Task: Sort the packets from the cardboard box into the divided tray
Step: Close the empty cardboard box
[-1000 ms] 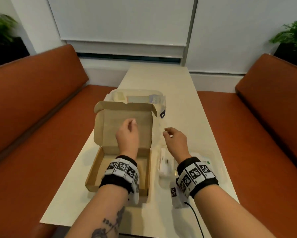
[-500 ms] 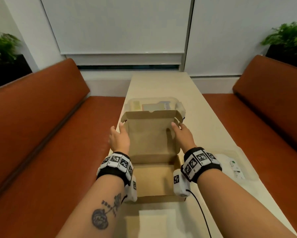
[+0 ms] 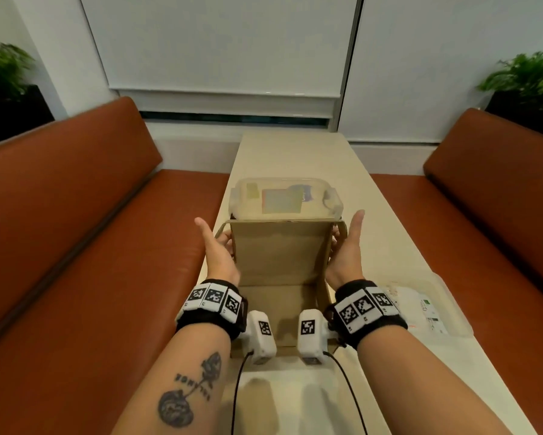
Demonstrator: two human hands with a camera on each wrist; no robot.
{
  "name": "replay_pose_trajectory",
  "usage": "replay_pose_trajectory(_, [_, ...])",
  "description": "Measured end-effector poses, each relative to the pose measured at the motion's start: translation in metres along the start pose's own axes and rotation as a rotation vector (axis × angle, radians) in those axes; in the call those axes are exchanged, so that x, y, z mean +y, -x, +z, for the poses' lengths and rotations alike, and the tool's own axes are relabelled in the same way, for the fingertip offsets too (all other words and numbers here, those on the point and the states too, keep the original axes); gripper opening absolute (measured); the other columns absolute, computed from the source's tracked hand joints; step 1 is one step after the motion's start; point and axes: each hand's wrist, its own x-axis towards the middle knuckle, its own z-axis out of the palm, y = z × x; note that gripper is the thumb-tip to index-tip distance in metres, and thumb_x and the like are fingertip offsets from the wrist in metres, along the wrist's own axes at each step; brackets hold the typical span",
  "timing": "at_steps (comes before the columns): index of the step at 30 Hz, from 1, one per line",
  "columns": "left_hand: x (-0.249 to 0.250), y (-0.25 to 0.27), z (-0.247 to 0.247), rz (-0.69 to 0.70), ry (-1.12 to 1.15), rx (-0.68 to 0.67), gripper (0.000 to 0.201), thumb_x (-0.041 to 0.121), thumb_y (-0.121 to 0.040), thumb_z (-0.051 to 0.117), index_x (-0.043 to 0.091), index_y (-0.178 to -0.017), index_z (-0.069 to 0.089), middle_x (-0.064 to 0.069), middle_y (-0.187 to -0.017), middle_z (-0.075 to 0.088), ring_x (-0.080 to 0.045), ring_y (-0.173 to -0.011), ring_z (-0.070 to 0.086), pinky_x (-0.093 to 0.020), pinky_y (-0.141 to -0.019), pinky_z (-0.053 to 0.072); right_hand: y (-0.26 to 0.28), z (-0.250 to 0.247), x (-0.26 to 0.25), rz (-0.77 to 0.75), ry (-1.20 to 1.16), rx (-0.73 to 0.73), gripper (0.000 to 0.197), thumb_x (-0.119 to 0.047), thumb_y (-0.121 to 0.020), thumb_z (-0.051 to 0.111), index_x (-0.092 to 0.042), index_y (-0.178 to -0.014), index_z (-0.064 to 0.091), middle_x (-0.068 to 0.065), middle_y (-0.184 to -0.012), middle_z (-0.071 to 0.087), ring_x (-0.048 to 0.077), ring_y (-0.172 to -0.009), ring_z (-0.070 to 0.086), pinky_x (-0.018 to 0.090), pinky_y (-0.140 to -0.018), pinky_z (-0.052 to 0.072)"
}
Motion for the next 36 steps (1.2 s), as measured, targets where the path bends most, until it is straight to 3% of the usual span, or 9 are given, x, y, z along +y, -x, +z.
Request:
replay_pose_trajectory(5, [-0.008, -0.001, -0.017, -0.018, -0.035, -0.129, 0.083, 0.087, -0.069, 0.034, 0.015, -0.099, 0.061, 0.000, -0.080, 0.064, -0.016, -0.076, 0.058, -0.031, -0.075, 0.048, 0.001, -0.018, -0.003, 0.006, 0.144, -0.008, 0.024, -0.049, -0.086, 0.058, -0.026, -0.082, 0.064, -0.009, -0.078, 0.057, 0.010, -0.082, 0.049, 0.029, -0.079, 0.039])
replay_pose_trajectory(8, [-0.012, 0.005, -0.022, -0.009, 0.003, -0.085, 0.053, 0.060, -0.084, 0.054, 0.014, -0.110, 0.062, -0.003, -0.114, 0.064, -0.020, -0.112, 0.056, -0.035, -0.097, 0.045, 0.005, -0.024, 0.000, 0.039, 0.224, 0.002, 0.018, -0.031, -0.087, 0.054, -0.024, -0.071, 0.059, -0.007, -0.075, 0.058, 0.013, -0.084, 0.048, 0.030, -0.068, 0.037])
replay_pose_trajectory(10, [-0.013, 0.009, -0.024, 0.016, 0.041, -0.067, 0.019, 0.033, -0.091, 0.054, 0.018, -0.090, 0.067, 0.003, -0.088, 0.068, -0.014, -0.091, 0.060, -0.024, -0.075, 0.050, 0.010, -0.023, 0.002, 0.022, 0.304, 0.000, 0.022, -0.027, -0.088, 0.048, -0.021, -0.068, 0.057, -0.005, -0.074, 0.059, 0.013, -0.083, 0.048, 0.030, -0.069, 0.037])
replay_pose_trajectory(13, [-0.014, 0.008, -0.031, 0.071, 0.050, -0.040, 0.023, 0.017, -0.090, 0.047, 0.018, -0.071, 0.059, 0.011, -0.054, 0.058, -0.007, -0.061, 0.053, -0.013, -0.048, 0.045, 0.015, -0.022, 0.003, -0.030, 0.408, 0.000, 0.028, -0.025, -0.090, 0.041, -0.017, -0.085, 0.067, -0.002, -0.080, 0.063, 0.012, -0.078, 0.051, 0.029, -0.068, 0.040])
replay_pose_trajectory(19, [-0.021, 0.012, -0.059, 0.111, -0.137, -0.028, 0.024, 0.016, -0.093, 0.042, 0.017, -0.083, 0.064, -0.002, -0.085, 0.064, -0.014, -0.078, 0.059, -0.027, -0.073, 0.047, 0.031, -0.037, 0.014, -0.164, 0.787, 0.053, 0.026, -0.024, -0.094, 0.040, -0.016, -0.074, 0.054, 0.003, -0.078, 0.055, 0.013, -0.069, 0.051, 0.048, -0.084, 0.050])
replay_pose_trajectory(23, [-0.030, 0.014, -0.077, 0.134, -0.242, 0.033, 0.018, 0.015, -0.091, 0.054, 0.014, -0.096, 0.070, -0.003, -0.088, 0.068, -0.015, -0.085, 0.063, -0.029, -0.082, 0.051, 0.048, -0.052, 0.025, -0.178, 0.927, 0.048, 0.032, -0.038, -0.094, 0.038, -0.014, -0.086, 0.059, 0.005, -0.085, 0.064, 0.018, -0.072, 0.062, 0.025, -0.048, 0.049])
replay_pose_trajectory(26, [-0.038, 0.011, -0.090, 0.157, -0.350, 0.109, 0.014, 0.006, -0.088, 0.062, 0.007, -0.099, 0.071, -0.001, -0.087, 0.070, -0.015, -0.081, 0.065, -0.027, -0.075, 0.053, 0.054, -0.061, 0.034, -0.159, 1.080, 0.067, 0.023, -0.033, -0.092, 0.044, -0.016, -0.089, 0.060, 0.002, -0.083, 0.064, 0.015, -0.066, 0.059, 0.023, -0.041, 0.044])
replay_pose_trajectory(32, [-0.056, 0.007, -0.094, 0.077, -0.684, 0.275, 0.023, 0.020, -0.095, 0.052, 0.007, -0.083, 0.066, -0.014, -0.091, 0.066, -0.032, -0.089, 0.061, -0.036, -0.076, 0.049, 0.054, -0.070, 0.057, -0.094, 1.150, 0.118, 0.025, -0.024, -0.094, 0.043, -0.008, -0.107, 0.058, 0.012, -0.108, 0.062, 0.022, -0.092, 0.058, 0.036, -0.079, 0.053])
replay_pose_trajectory(36, [-0.058, 0.008, -0.078, 0.031, -0.786, 0.222, 0.050, 0.040, -0.101, 0.032, -0.001, -0.111, 0.060, -0.022, -0.107, 0.061, -0.037, -0.102, 0.057, -0.038, -0.084, 0.044, 0.048, -0.068, 0.071, -0.096, 1.211, 0.165, 0.040, -0.023, -0.098, 0.037, -0.002, -0.131, 0.047, 0.018, -0.126, 0.053, 0.031, -0.116, 0.051, 0.044, -0.099, 0.043])
